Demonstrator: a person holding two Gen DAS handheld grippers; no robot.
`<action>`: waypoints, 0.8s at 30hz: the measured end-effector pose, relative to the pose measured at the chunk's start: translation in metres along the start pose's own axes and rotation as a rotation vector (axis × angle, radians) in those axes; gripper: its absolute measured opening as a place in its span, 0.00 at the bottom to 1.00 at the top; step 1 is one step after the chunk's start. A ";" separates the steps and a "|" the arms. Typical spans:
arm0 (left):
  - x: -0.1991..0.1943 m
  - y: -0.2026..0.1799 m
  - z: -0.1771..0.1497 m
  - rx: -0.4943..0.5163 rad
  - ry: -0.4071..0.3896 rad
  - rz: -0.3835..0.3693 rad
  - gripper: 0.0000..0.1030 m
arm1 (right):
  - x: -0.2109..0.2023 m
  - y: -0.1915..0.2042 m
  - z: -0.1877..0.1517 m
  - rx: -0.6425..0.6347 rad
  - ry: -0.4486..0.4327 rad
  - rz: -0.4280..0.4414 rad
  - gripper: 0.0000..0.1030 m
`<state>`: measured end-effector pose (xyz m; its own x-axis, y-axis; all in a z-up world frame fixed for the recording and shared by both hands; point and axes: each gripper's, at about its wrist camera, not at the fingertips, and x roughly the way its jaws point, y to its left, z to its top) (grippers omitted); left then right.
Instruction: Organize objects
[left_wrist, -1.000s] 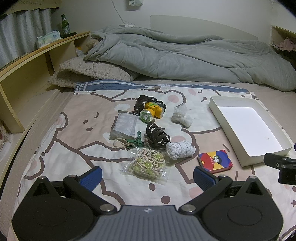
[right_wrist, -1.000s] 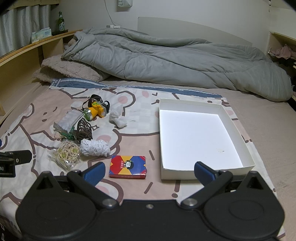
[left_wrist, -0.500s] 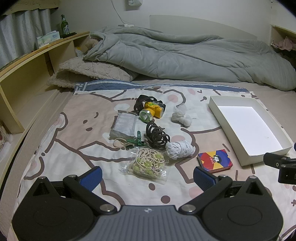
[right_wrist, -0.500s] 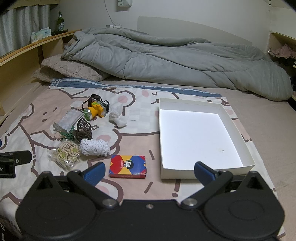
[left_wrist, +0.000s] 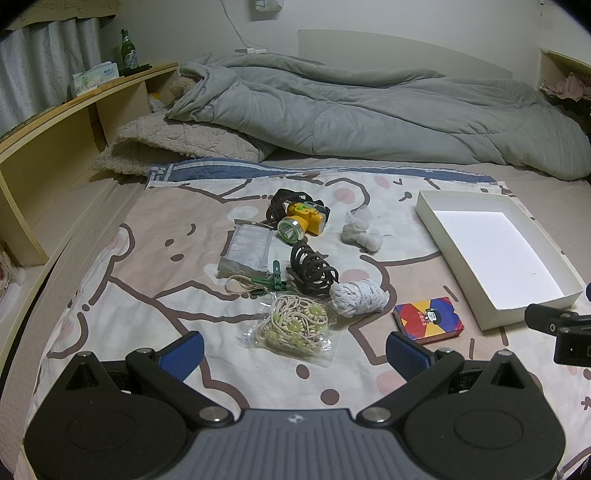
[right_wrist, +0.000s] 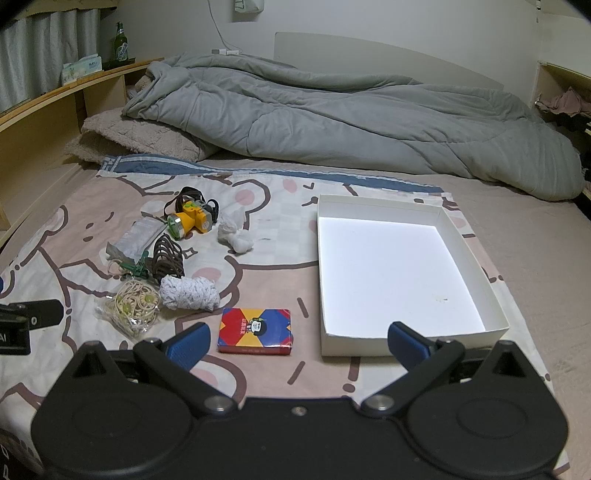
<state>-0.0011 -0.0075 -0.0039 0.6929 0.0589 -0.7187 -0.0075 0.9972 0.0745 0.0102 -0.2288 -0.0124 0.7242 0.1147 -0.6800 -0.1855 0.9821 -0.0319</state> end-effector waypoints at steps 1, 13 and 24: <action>0.000 0.000 0.000 0.000 0.000 0.000 1.00 | 0.000 0.000 0.000 0.000 0.000 0.001 1.00; 0.000 0.000 0.000 -0.002 0.001 0.001 1.00 | 0.000 0.000 0.000 -0.003 0.002 0.004 1.00; 0.000 0.000 -0.001 -0.005 0.000 -0.016 1.00 | 0.001 -0.001 -0.001 -0.001 -0.008 0.014 1.00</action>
<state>-0.0017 -0.0076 -0.0048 0.6931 0.0432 -0.7195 0.0001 0.9982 0.0601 0.0104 -0.2294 -0.0133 0.7269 0.1293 -0.6744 -0.1961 0.9803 -0.0234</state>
